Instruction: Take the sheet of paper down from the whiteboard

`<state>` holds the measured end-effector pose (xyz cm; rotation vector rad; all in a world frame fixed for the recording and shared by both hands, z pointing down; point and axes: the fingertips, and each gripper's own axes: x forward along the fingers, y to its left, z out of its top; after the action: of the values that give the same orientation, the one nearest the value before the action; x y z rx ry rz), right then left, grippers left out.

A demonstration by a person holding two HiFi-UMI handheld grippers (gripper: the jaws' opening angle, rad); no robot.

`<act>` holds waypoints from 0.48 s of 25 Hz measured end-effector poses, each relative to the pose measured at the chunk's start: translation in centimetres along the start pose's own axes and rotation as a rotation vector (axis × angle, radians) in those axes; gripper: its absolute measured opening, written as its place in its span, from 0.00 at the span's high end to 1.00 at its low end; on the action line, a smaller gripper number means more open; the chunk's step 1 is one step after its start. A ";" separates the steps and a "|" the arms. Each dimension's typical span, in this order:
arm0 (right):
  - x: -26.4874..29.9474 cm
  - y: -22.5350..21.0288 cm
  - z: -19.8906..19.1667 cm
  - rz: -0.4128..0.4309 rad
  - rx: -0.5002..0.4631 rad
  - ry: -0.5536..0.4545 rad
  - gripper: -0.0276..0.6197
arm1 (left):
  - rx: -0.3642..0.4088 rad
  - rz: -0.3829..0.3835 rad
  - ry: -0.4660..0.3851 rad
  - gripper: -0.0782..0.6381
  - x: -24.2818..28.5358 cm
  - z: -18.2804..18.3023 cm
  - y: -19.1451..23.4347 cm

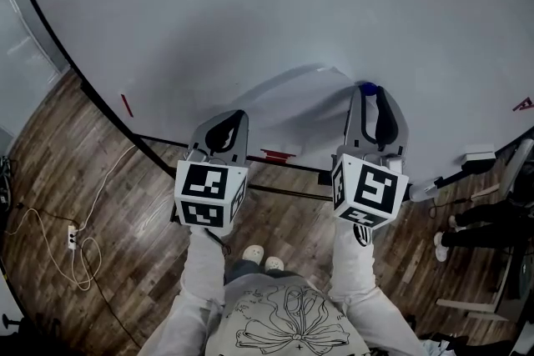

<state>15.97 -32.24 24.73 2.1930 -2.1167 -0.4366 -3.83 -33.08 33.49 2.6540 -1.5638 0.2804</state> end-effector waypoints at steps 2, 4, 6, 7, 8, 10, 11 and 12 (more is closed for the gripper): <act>0.1 -0.6 -0.1 -0.008 0.001 0.006 0.78 | -0.001 0.021 0.007 0.89 -0.5 -0.2 0.6; 0.2 -1.0 -0.3 -0.015 -0.004 0.014 0.78 | -0.001 0.039 0.012 0.89 -1.0 -0.3 1.1; 0.3 -1.2 -0.5 -0.018 -0.005 0.022 0.78 | -0.003 0.058 0.011 0.89 -1.6 -0.4 1.6; 0.3 -1.2 -0.6 -0.017 -0.004 0.026 0.78 | -0.007 0.067 0.009 0.89 -1.8 -0.5 1.8; 0.4 -1.2 -0.7 -0.016 -0.005 0.031 0.78 | -0.013 0.075 0.007 0.89 -2.1 -0.5 2.0; 0.5 -1.2 -0.9 -0.015 -0.011 0.038 0.78 | -0.023 0.085 0.007 0.89 -2.5 -0.6 2.3; 0.5 -1.2 -0.9 -0.015 -0.013 0.040 0.77 | -0.024 0.088 0.007 0.89 -2.6 -0.6 2.3; 0.5 -1.2 -0.9 -0.015 -0.012 0.040 0.77 | -0.023 0.090 0.006 0.89 -2.8 -0.5 2.3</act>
<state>17.41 -32.81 25.25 2.1935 -2.0733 -0.4020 -7.27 -31.73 33.39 2.5677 -1.6769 0.2717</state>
